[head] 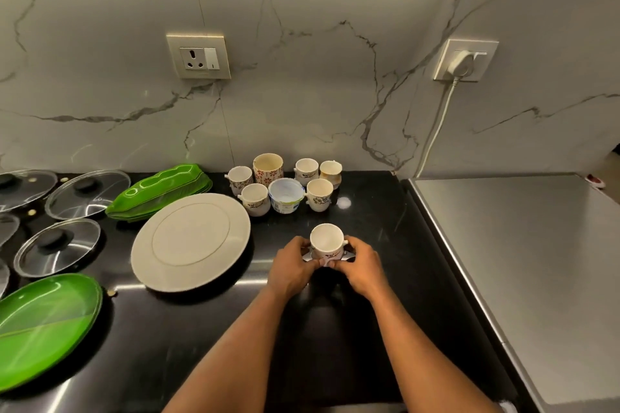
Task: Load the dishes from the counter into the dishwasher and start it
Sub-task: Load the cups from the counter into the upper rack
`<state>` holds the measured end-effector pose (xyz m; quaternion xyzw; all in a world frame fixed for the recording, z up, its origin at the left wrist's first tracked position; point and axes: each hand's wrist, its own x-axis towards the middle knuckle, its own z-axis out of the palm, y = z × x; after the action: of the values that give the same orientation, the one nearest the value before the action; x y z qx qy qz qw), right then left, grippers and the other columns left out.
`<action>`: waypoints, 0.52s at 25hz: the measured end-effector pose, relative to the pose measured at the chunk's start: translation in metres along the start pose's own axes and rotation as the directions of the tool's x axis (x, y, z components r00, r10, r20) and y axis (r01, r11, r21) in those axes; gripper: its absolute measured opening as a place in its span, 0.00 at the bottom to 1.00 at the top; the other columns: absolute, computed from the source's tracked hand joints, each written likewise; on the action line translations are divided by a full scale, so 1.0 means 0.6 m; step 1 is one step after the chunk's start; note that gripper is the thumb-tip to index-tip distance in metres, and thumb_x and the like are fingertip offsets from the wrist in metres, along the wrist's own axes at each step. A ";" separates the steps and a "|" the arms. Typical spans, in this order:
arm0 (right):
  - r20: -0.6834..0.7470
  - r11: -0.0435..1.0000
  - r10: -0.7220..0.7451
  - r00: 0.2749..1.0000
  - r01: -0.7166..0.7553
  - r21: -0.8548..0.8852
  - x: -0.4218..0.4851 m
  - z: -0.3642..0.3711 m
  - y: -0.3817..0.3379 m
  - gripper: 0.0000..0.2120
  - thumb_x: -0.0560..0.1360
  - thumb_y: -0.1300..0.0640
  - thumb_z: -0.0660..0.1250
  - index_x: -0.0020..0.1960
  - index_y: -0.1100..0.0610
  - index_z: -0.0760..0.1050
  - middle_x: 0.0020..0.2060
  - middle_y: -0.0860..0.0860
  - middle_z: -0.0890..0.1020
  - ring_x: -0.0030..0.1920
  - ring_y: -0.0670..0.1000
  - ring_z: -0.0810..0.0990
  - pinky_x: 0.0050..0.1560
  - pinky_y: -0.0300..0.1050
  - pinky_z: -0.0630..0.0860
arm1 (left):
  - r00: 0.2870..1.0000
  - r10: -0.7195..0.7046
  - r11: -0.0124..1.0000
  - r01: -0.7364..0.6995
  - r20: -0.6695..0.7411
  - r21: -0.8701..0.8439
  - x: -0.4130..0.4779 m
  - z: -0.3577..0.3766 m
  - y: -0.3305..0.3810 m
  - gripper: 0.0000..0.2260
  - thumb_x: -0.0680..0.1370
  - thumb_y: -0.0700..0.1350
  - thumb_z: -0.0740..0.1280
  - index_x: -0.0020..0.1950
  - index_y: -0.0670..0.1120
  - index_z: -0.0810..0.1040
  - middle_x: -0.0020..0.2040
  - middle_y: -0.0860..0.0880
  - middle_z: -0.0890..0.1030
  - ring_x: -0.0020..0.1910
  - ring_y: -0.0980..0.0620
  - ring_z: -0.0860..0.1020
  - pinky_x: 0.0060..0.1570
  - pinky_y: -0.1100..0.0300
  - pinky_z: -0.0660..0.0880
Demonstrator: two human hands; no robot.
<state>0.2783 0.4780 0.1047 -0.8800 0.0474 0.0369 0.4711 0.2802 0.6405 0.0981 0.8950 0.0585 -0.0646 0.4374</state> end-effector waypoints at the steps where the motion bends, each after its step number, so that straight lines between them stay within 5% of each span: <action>1: 0.001 1.000 -0.013 1.000 0.013 -0.002 -0.013 -0.011 0.004 0.30 0.64 0.54 0.80 0.64 0.54 0.75 0.56 0.49 0.82 0.57 0.49 0.79 0.55 0.43 0.74 | 1.000 -0.001 1.000 0.001 -0.018 -0.015 -0.020 0.006 0.007 0.22 0.72 0.49 0.76 0.63 0.45 0.76 0.62 0.47 0.81 0.61 0.49 0.78 0.59 0.54 0.75; 10: 0.071 0.991 -0.131 0.989 0.130 0.022 -0.163 -0.066 0.055 0.26 0.65 0.57 0.80 0.61 0.55 0.77 0.52 0.48 0.82 0.52 0.48 0.80 0.52 0.41 0.75 | 0.979 -0.053 0.983 0.016 -0.195 -0.182 -0.209 0.075 0.017 0.29 0.60 0.58 0.79 0.58 0.51 0.79 0.55 0.54 0.84 0.57 0.55 0.80 0.57 0.51 0.78; 13: 0.126 0.988 -0.142 0.982 0.133 0.077 -0.221 -0.071 0.063 0.26 0.67 0.58 0.79 0.63 0.56 0.75 0.52 0.47 0.81 0.52 0.45 0.78 0.51 0.37 0.73 | 0.974 -0.023 0.990 -0.010 -0.225 -0.142 -0.276 0.079 0.014 0.25 0.66 0.50 0.80 0.62 0.51 0.80 0.57 0.53 0.84 0.58 0.56 0.80 0.58 0.53 0.77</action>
<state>0.1429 0.4282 0.1115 -0.8603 -0.0434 0.0605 0.5044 0.1152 0.5900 0.1033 0.8630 0.1154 0.0406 0.4902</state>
